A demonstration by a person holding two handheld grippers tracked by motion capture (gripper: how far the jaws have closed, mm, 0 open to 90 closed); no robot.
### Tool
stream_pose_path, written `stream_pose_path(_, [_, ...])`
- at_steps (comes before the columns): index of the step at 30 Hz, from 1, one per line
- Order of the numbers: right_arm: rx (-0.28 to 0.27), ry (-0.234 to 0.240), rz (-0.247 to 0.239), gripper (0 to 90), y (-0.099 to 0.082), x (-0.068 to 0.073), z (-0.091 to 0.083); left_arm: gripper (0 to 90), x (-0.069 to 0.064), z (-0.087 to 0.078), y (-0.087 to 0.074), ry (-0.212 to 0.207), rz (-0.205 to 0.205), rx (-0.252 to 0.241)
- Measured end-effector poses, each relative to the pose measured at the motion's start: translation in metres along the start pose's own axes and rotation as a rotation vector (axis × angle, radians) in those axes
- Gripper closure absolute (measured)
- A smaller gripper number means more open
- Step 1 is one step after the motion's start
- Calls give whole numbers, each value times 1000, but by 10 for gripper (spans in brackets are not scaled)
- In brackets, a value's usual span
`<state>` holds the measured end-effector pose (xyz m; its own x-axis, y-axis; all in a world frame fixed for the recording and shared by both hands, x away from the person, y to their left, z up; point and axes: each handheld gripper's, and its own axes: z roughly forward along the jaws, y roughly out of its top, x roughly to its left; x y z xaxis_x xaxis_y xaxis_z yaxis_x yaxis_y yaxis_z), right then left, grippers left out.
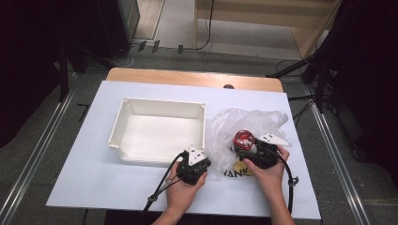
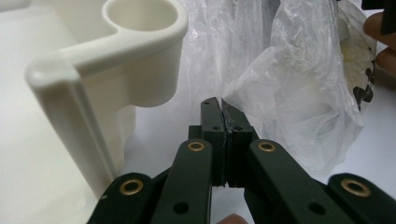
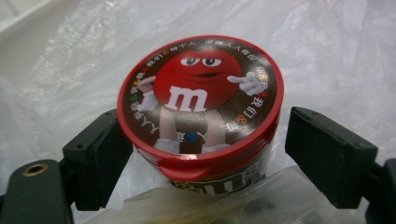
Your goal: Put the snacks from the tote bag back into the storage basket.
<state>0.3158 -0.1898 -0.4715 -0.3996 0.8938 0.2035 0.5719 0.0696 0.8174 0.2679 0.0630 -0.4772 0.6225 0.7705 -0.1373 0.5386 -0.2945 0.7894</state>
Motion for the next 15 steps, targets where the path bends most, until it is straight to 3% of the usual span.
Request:
stream_pose_path(6, [42,-31,-22,212,-6,5,10,900,0,0,0,-4,-1,-4])
stream_pose_path(15, [11,-60,-28,217,-7,8,13,900,0,0,0,-5,2,-6])
